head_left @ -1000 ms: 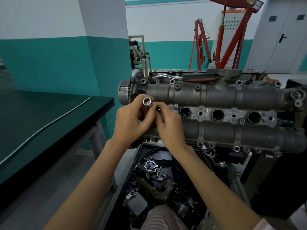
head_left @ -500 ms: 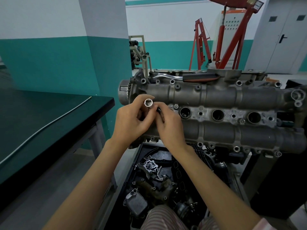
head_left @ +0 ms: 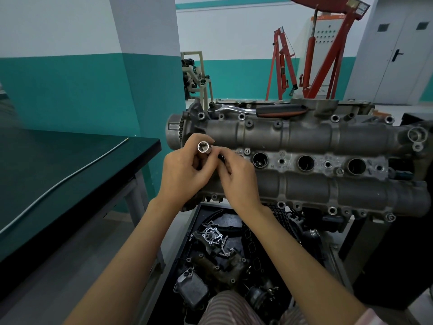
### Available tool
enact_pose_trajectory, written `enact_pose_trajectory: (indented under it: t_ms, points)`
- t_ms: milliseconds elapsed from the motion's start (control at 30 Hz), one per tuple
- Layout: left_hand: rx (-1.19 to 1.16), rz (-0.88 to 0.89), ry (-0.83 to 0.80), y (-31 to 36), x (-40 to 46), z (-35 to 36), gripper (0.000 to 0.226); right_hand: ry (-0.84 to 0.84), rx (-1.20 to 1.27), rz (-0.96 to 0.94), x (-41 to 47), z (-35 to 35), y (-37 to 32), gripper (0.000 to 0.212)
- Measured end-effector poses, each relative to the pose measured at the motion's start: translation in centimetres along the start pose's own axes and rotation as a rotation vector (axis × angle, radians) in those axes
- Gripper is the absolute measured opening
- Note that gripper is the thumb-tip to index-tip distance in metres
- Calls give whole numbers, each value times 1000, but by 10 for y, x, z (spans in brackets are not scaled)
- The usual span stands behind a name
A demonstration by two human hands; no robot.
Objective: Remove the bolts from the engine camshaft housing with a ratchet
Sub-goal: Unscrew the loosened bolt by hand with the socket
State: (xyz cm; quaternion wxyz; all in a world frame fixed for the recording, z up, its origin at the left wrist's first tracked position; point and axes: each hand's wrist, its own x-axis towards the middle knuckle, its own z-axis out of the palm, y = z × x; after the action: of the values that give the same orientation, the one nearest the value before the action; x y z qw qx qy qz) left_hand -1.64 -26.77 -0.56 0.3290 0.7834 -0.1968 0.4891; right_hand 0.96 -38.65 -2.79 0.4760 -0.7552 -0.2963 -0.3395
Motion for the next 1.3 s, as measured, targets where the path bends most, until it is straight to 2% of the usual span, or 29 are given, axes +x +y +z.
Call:
enact_pose_trajectory:
  t_ms: [200,333,467,600,767,800,867,900,967,1067,1167,1300]
  points:
    - [64,-2,-3,-2,1,1,26,0,-67,27,2,1,-1,33]
    - [83,-1,1,-2,2,2,38,22,-63,57,2,1,-1,13]
    - [49,15,-11,-1,1,1,29,-9,-40,46,0,0,1,4]
    - [38,29,-38,-1,1,-1,17,-21,-15,13,1,-1,-1,18]
    - [77,7,2,-3,3,2,37,-16,-66,31,1,0,0,35]
    - [79,6,-1,-3,3,2,40,-6,-80,45,2,1,0,34]
    - [75,6,-8,-3,3,1,43,14,-83,57,1,1,0,16]
    - [72,10,-10,-4,3,1,43,21,-68,56,1,1,0,9]
    - [61,14,-12,-3,3,0,40,31,-42,50,1,2,2,15]
    - [28,23,-33,-2,3,-2,29,42,-13,40,-1,2,2,6]
    - [16,44,-52,-4,2,-3,21,55,-13,30,0,2,-1,18]
    - [26,29,2,-6,2,0,25,59,-48,16,1,0,-4,24]
